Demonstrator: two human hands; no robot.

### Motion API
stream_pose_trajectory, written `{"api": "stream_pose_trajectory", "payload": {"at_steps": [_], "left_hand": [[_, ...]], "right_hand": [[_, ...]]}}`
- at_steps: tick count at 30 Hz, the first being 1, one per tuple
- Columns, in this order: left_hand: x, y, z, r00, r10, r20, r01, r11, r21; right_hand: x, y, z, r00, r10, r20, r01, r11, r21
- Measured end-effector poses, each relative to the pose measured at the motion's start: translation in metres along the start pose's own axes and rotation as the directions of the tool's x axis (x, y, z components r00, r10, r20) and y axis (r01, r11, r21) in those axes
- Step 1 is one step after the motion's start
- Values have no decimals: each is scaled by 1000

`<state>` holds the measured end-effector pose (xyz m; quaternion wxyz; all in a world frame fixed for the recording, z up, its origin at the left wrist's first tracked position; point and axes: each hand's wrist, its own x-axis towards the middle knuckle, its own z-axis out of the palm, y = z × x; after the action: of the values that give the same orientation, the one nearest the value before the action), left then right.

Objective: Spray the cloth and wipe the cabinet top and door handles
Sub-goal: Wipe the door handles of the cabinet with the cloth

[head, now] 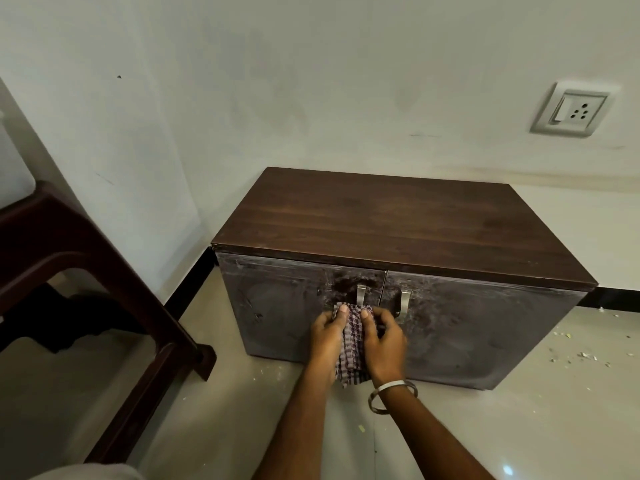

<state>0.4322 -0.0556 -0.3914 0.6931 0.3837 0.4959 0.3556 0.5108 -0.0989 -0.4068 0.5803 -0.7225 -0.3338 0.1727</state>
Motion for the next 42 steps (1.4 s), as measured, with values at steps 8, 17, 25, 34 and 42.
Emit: {"api": "stream_pose_trajectory", "payload": {"at_steps": [8,17,25,34,42], "left_hand": [[5,17,7,999,54,3,-54,998,-21],[8,1,2,990,29,-139,-18,997,79],[3,4,4,986,125,-111,-116,990,81],[0,10,4,986,146,-80,-148,989,-17],[6,0,3,983,148,-105,-144,989,42]], "right_hand": [[16,-17,2,996,22,-86,-17,998,55],[0,-3,0,997,32,-75,-23,993,112],[4,-6,4,990,44,-134,-32,995,90],[5,-8,6,989,-8,-150,20,997,79],[-2,-4,6,994,38,-101,-24,991,135]]}}
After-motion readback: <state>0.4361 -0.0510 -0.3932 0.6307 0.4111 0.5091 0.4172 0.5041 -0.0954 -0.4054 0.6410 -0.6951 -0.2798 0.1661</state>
